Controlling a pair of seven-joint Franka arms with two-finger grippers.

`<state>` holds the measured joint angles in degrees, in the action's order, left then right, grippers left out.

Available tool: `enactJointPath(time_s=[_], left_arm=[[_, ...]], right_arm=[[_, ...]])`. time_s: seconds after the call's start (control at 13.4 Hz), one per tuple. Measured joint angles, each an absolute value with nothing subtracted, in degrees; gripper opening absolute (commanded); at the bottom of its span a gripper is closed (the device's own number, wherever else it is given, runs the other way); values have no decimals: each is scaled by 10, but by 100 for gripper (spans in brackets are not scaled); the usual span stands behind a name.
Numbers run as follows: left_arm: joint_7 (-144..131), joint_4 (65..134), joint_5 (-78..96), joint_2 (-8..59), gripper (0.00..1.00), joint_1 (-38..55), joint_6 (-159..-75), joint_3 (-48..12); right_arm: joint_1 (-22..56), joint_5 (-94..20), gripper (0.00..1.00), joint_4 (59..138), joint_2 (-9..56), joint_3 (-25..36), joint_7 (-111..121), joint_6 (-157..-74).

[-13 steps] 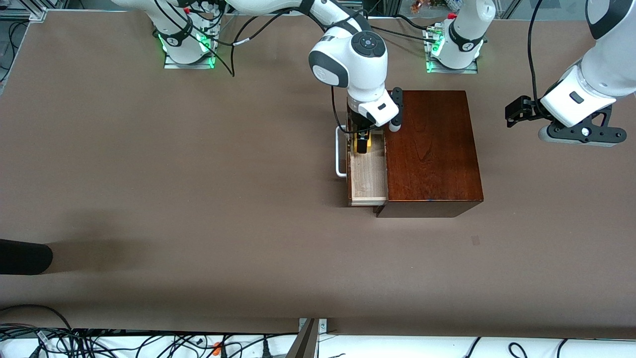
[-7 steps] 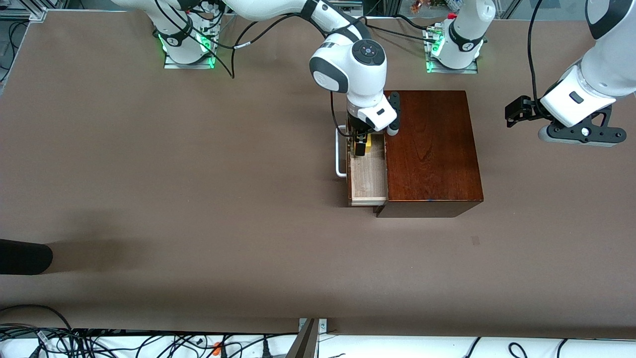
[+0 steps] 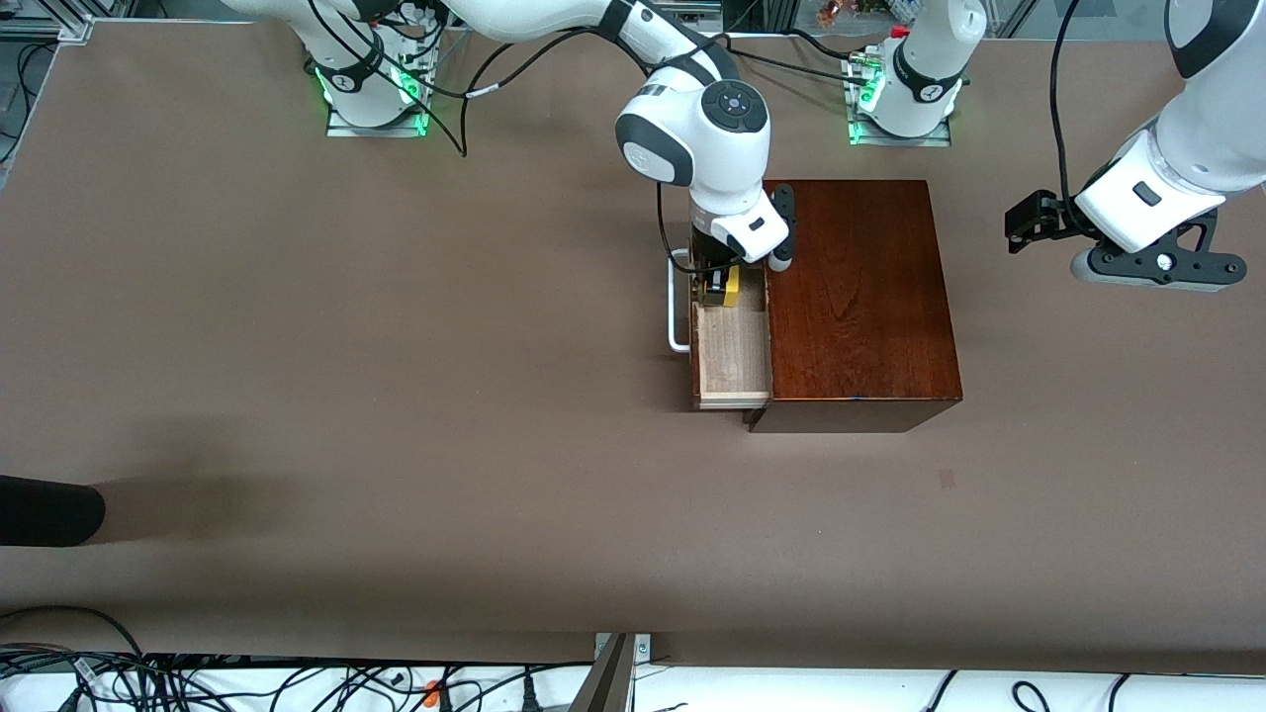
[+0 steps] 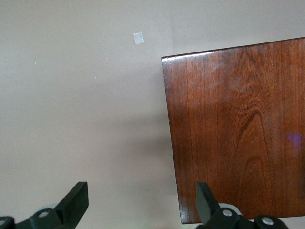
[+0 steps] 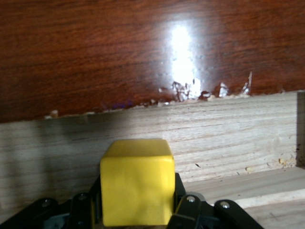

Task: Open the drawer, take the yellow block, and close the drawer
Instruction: 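Lift the yellow cube out and carry it beside the box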

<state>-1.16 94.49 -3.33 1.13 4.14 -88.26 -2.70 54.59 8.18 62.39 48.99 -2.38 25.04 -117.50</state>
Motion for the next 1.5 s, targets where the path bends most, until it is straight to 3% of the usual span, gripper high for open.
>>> enactJointPath(time_s=[0.52,0.9,1.5], left_arm=[[-12,945,-33,11,100,42,-882,-27],[-12,945,-33,11,100,42,-882,-28],[-12,945,-33,11,100,42,-882,-28]], right_arm=[[547,82,0,580,476,-24,250,-1099],[541,64,0,538,424,-17,245,-1018],[394,-17,0,537,336,-12,254,-901]])
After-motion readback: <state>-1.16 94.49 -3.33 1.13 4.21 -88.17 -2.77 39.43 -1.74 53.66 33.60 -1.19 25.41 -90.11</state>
